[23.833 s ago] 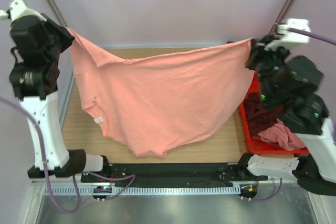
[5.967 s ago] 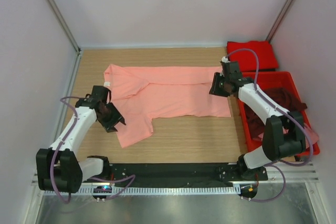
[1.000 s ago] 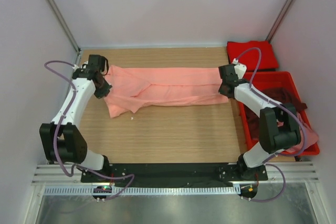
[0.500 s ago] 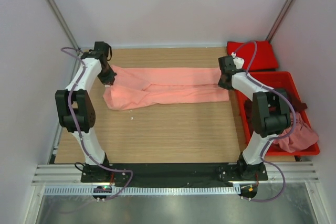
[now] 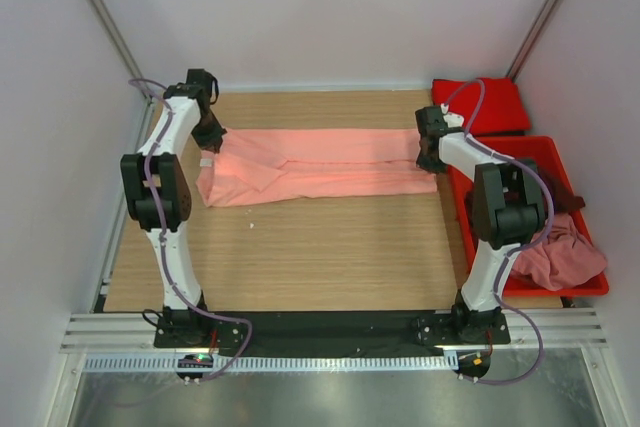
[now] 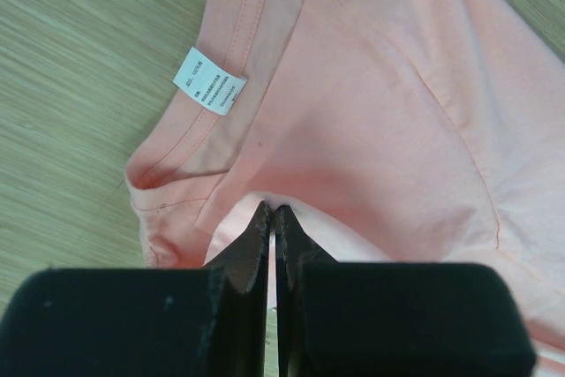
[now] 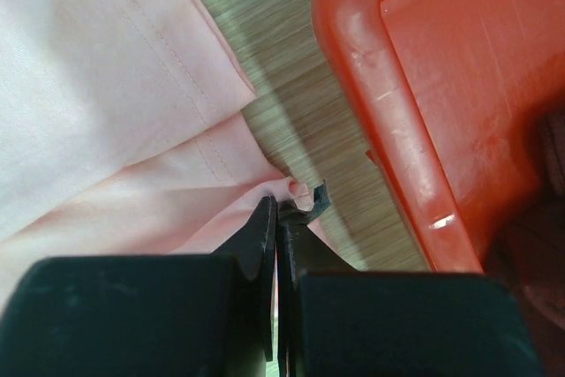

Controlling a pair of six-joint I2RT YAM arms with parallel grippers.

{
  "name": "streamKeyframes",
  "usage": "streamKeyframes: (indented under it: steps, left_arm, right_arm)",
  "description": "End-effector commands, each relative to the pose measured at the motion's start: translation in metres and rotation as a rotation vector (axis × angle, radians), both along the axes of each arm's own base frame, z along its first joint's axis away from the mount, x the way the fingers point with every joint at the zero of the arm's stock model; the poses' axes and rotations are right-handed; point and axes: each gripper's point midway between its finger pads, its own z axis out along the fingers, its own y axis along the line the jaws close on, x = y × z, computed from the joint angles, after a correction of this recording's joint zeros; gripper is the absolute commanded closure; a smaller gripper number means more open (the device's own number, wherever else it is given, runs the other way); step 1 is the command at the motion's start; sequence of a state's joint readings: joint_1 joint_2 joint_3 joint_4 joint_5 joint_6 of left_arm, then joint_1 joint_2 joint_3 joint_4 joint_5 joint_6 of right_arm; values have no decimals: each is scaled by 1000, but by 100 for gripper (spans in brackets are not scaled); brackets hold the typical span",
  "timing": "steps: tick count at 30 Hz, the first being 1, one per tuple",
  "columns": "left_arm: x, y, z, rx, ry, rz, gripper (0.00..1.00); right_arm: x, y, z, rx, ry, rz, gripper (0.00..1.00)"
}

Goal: Fold and stack the t-shirts
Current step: Fold the tshirt

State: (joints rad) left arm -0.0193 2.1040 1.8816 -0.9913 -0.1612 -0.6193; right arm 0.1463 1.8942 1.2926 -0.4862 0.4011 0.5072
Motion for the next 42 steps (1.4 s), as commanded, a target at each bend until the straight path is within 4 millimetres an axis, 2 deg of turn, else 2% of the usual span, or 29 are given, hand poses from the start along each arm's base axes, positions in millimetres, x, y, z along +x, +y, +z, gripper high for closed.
streamKeyframes:
  steps: [1, 11, 17, 33, 40, 42]
  left_arm:
    - [3, 6, 11, 16, -7, -4, 100]
    - [10, 10, 5, 24, 8, 14, 100]
    - [12, 17, 1, 55, 25, 27, 100]
    - [24, 19, -5, 66, -6, 43, 100]
    - [22, 27, -14, 107, 28, 62, 100]
    - [21, 27, -16, 107, 36, 63, 100]
  right_arm:
    - [11, -9, 14, -24, -38, -31, 99]
    - [22, -9, 28, -12, -87, -27, 99]
    - [29, -11, 18, -28, -66, -34, 99]
    - [43, -13, 22, -34, -99, -58, 99]
    - [47, -13, 20, -36, -93, -72, 99]
    - [49, -13, 19, -37, -95, -74, 96]
